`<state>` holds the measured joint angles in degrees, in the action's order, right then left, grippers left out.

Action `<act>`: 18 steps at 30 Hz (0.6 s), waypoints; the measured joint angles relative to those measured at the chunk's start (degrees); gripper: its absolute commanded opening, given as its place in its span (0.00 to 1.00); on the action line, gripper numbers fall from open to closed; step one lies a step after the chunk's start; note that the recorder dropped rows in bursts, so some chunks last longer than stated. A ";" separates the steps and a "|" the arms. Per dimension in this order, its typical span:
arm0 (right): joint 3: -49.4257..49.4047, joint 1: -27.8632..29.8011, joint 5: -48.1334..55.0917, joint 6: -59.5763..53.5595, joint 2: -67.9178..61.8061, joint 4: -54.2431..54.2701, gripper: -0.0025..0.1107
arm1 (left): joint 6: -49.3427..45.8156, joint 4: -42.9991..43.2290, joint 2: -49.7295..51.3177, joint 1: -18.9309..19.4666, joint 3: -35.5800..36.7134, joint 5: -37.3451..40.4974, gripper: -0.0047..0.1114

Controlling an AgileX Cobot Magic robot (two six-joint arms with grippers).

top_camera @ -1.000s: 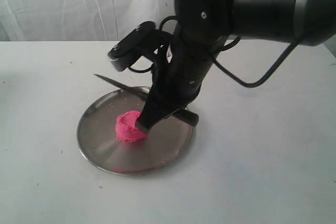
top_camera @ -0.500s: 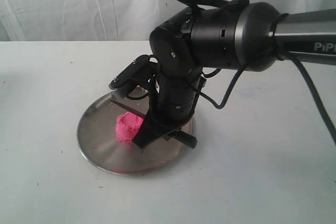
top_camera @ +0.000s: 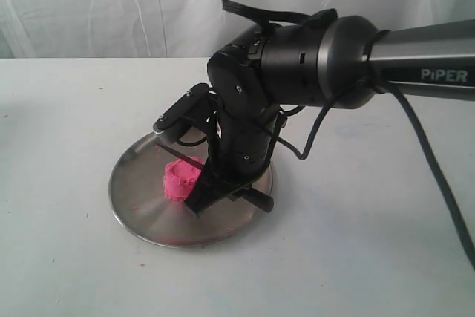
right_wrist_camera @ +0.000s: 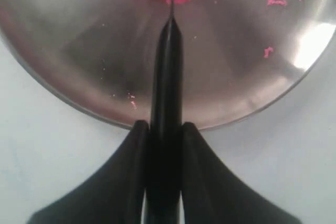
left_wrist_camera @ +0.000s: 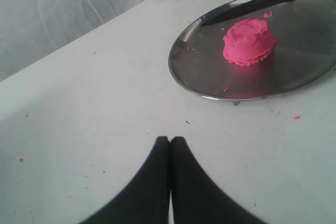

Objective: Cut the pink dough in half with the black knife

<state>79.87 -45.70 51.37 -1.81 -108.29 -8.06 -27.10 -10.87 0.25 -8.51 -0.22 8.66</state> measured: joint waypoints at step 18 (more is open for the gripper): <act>0.00 0.00 -1.30 0.28 -1.26 0.11 0.06 | -1.65 0.00 0.00 0.00 0.00 0.00 0.04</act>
<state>79.87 -45.70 50.06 -1.53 -109.55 -7.95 -28.75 -10.87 0.25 -8.51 -0.22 8.66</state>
